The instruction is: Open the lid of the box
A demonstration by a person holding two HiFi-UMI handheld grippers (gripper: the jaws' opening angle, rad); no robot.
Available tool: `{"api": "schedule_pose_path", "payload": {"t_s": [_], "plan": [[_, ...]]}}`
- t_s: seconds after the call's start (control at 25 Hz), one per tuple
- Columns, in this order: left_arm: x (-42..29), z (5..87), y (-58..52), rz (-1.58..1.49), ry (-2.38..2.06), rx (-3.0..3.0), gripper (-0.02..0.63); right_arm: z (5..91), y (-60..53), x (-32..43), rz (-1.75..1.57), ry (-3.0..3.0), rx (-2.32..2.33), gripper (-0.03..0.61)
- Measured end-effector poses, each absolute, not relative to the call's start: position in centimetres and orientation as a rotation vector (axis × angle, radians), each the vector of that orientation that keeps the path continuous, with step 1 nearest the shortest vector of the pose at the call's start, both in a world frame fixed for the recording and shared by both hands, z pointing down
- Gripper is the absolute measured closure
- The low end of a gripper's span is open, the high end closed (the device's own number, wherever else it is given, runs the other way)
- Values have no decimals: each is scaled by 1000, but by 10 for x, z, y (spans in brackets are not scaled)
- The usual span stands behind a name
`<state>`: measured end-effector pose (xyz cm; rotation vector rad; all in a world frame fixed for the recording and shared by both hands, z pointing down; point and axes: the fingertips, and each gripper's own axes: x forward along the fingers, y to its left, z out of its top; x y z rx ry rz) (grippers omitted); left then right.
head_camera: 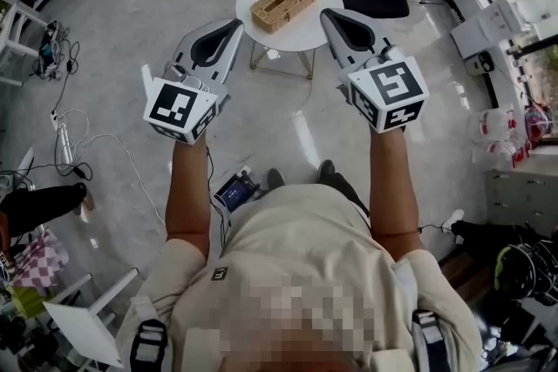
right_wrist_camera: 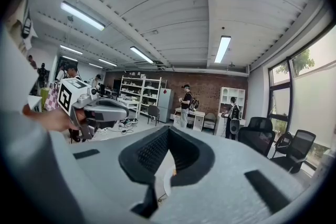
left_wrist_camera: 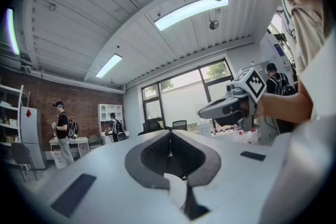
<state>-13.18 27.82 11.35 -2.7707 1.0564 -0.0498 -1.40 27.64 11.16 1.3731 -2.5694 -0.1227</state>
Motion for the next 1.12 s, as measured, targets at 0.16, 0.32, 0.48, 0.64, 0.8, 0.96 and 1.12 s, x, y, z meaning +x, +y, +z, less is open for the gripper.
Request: {"api": "schedule_pose_path", "payload": {"t_s": [0.16,0.32,0.48,0.64,0.8,0.96,1.12], "plan": [[-130,120,265,-47,1060,-2776,603,116,263,-13,-124,-2564,1346,586],[-117,122,245,-77,1097,-2774,603,119,240,0,-124,-2577,1320,586],[-99,131,221,-105,1141,-2758,603,127,212,18,-114,-2605,1276,586],[-74,133,195,-144,1195,-2735,603,127,179,40,-113,-2647,1218,586],[-45,132,167,-163,1266,-2718,603,126,146,66,-114,-2679,1163,586],[-23,131,145,-193,1339,-2695,603,129,116,85,-110,-2707,1107,586],[-6,135,130,-211,1407,-2663,604,133,97,101,-108,-2739,1047,586]]}}
